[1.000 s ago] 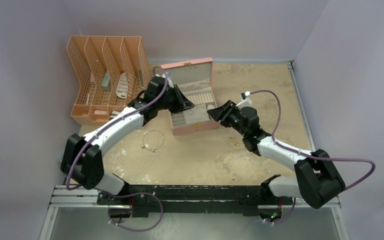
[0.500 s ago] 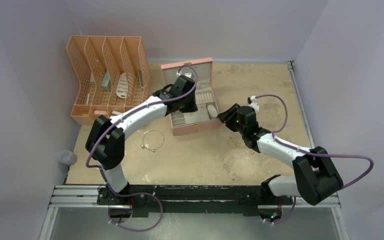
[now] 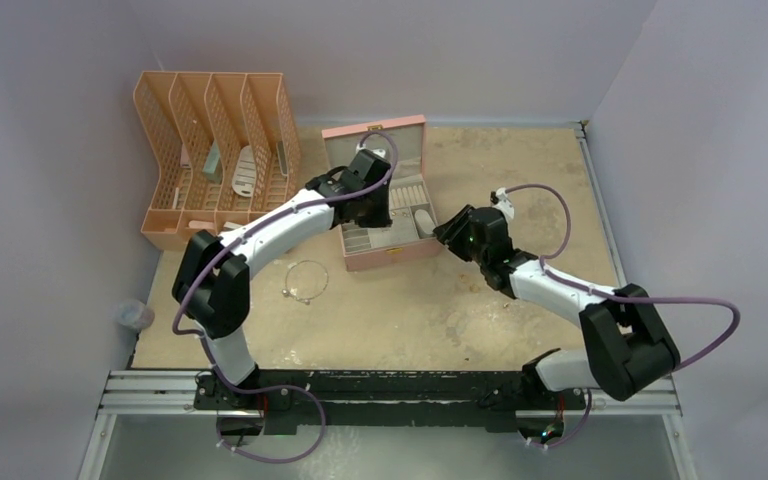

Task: Organize the mixed jewelry

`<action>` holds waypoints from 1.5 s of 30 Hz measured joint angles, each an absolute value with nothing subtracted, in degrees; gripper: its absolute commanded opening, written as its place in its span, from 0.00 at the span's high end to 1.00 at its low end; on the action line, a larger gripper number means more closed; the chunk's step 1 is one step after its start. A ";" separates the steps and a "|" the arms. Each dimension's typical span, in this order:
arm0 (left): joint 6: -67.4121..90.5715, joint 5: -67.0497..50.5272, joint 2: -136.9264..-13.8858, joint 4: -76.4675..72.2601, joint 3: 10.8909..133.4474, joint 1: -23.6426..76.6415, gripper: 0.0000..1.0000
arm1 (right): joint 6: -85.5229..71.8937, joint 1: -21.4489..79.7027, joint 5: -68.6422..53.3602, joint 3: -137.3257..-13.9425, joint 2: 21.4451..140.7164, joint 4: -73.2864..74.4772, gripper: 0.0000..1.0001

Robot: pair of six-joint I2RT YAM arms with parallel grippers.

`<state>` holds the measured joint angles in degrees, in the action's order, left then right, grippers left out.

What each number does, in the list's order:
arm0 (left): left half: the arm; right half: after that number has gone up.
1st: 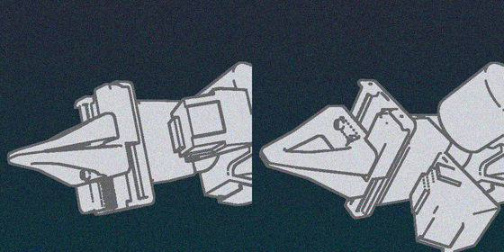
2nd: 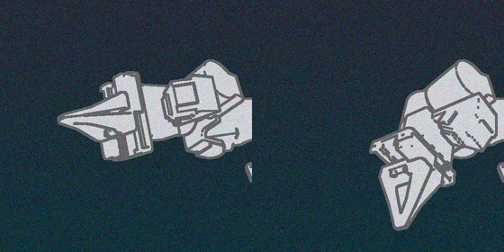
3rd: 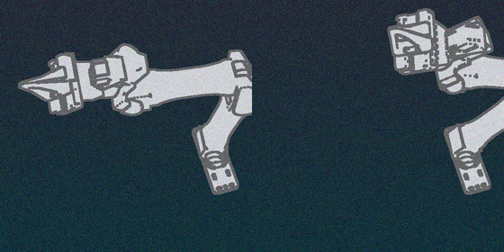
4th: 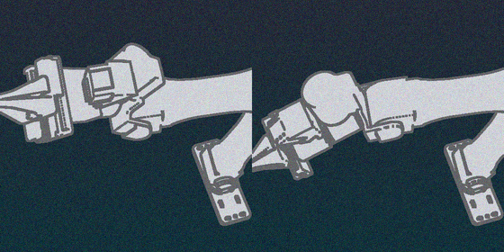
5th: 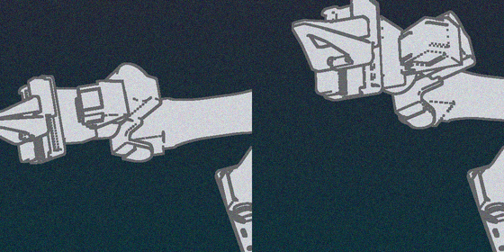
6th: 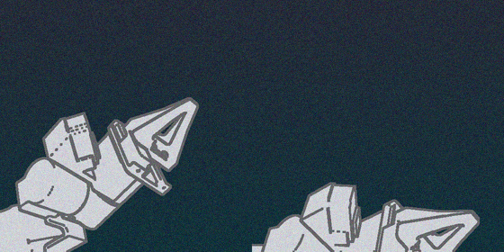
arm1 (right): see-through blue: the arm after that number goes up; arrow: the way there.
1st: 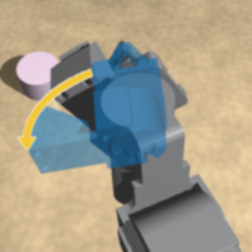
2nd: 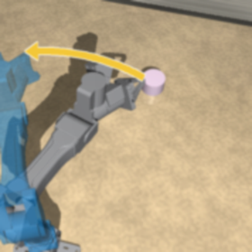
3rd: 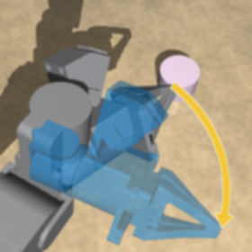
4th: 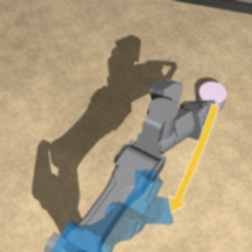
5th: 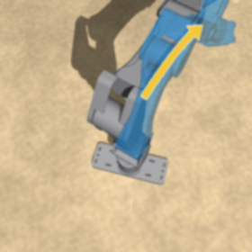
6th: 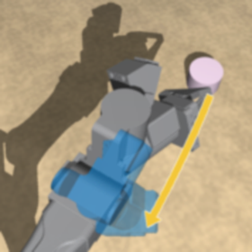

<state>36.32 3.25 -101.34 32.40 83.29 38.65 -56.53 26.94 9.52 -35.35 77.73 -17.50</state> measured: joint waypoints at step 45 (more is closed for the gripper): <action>34.24 3.70 -111.98 32.36 92.79 38.65 0.93 | -54.96 26.24 7.55 -36.03 73.28 -15.55 0.54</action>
<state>34.24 3.70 -111.98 32.36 92.79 38.65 -54.96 26.24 7.55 -36.03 73.28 -15.55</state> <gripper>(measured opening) 0.112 0.463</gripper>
